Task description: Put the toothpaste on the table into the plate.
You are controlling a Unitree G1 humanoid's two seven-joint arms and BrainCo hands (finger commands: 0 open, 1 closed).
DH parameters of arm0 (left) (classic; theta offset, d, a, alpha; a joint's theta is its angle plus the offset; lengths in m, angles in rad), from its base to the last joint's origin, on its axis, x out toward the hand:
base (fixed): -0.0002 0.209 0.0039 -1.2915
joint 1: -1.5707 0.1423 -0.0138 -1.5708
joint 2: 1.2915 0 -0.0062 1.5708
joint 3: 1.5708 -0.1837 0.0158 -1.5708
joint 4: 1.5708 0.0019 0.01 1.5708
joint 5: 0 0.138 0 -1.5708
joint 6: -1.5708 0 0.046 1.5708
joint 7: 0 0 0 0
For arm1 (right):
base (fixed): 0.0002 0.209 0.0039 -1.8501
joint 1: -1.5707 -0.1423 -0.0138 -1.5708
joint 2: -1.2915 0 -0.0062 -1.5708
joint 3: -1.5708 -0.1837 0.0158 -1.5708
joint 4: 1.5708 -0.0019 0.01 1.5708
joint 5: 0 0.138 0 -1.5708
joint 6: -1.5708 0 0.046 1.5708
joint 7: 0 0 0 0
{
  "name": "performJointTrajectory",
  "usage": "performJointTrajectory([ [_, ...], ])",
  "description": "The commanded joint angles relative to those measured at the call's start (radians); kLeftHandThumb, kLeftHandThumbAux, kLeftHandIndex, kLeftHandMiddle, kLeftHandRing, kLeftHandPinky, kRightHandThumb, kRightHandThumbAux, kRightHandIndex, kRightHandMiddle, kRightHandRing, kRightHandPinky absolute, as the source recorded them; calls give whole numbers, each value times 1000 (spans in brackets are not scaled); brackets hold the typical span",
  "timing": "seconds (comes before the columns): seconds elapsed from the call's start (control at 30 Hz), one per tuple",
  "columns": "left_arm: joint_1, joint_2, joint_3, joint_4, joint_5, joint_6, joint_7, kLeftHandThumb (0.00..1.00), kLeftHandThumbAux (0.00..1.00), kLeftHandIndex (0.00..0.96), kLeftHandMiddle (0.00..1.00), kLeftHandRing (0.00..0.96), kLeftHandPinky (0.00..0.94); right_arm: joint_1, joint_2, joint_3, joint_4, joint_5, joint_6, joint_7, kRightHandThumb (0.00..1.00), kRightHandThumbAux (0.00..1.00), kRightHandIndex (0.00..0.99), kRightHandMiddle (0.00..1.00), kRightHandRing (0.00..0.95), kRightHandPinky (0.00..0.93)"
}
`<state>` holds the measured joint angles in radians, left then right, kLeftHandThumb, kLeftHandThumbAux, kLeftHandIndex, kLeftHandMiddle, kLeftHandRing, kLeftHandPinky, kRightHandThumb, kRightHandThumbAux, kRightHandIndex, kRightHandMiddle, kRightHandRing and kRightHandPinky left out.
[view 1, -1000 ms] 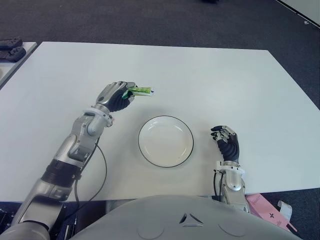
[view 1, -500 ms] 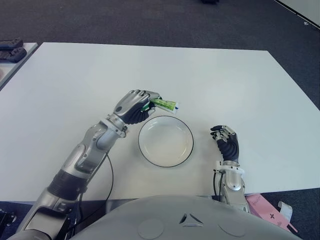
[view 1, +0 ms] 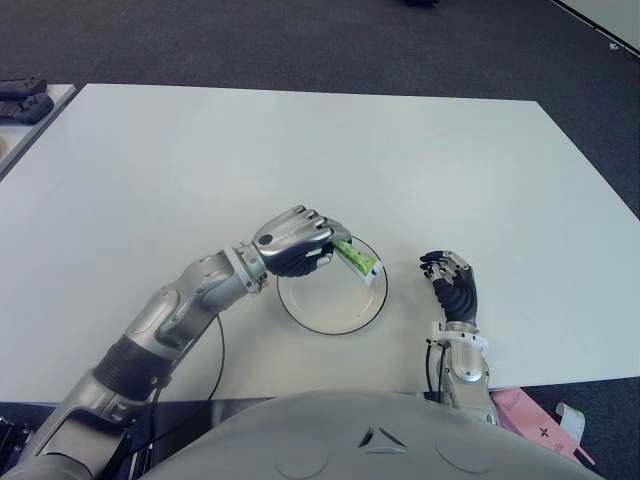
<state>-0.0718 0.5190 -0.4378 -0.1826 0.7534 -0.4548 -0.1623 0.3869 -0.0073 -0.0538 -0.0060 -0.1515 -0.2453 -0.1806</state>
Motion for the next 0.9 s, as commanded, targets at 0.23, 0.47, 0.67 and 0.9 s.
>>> performJointTrajectory([
  [0.23, -57, 0, -92, 131, 160, -72, 35, 735, 700, 443, 864, 890, 896, 8, 17, 3, -13, 1, 11, -3, 708, 727, 427, 479, 467, 459],
  [0.47, -41, -14, -108, 193, 235, -91, 182, 724, 699, 440, 847, 867, 858, 10, 16, 6, -16, -7, 9, -5, 707, 728, 426, 480, 470, 463],
  [0.67, -42, 0, -85, 134, 119, -95, 76, 693, 706, 428, 763, 782, 794, 10, 17, 7, -19, -15, 21, -10, 708, 729, 426, 480, 468, 454],
  [0.9, -57, 6, -91, 159, 95, -125, 54, 231, 584, 107, 234, 243, 293, 7, 16, 10, -15, -14, 18, -11, 709, 729, 426, 478, 465, 453],
])
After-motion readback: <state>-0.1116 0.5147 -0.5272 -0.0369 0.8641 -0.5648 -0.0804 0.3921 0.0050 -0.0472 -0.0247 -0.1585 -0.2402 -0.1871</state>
